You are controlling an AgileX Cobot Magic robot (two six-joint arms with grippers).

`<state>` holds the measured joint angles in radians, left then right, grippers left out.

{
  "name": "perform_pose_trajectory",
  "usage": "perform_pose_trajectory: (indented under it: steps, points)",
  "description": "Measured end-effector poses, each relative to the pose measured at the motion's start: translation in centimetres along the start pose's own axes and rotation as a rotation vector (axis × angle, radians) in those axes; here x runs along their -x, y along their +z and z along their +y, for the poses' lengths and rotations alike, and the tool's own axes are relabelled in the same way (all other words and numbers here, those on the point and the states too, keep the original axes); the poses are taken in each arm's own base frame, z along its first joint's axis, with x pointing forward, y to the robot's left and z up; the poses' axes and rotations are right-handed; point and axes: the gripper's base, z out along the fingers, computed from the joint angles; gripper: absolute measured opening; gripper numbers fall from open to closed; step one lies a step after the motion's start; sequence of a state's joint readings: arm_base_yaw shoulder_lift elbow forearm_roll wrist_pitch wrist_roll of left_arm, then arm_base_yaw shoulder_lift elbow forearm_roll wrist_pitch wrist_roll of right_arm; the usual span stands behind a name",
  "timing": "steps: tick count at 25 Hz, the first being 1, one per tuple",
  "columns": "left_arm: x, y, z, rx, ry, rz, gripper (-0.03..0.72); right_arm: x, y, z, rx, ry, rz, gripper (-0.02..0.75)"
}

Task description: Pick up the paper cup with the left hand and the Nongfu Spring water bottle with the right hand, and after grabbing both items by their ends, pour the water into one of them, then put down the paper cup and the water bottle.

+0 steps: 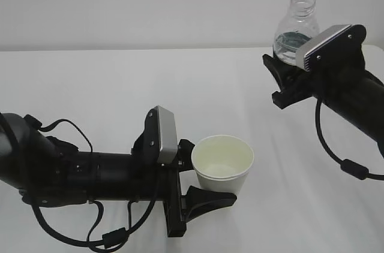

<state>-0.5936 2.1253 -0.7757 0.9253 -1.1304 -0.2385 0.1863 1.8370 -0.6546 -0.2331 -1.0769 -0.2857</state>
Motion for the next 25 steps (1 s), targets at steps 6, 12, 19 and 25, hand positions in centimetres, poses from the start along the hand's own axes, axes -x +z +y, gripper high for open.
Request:
perform_pose_trajectory:
  steps: [6, 12, 19, 25]
  points:
    - [0.0, 0.0, 0.0, 0.000, 0.000, 0.000, 0.477, -0.4, -0.2, -0.7, -0.086, 0.053, 0.038, 0.491]
    - [0.0, 0.0, 0.0, 0.000, 0.000, 0.000, 0.477, -1.1, -0.3, -1.4, -0.172, 0.113, 0.108, 0.491]
    - [0.0, 0.0, 0.0, 0.000, 0.000, 0.000, 0.477, -1.6, -0.5, -2.2, -0.261, 0.171, 0.147, 0.491]
    - [0.0, 0.0, 0.0, 0.003, -0.002, -0.001, 0.477, -2.2, -0.8, -2.6, -0.326, 0.215, 0.208, 0.491]
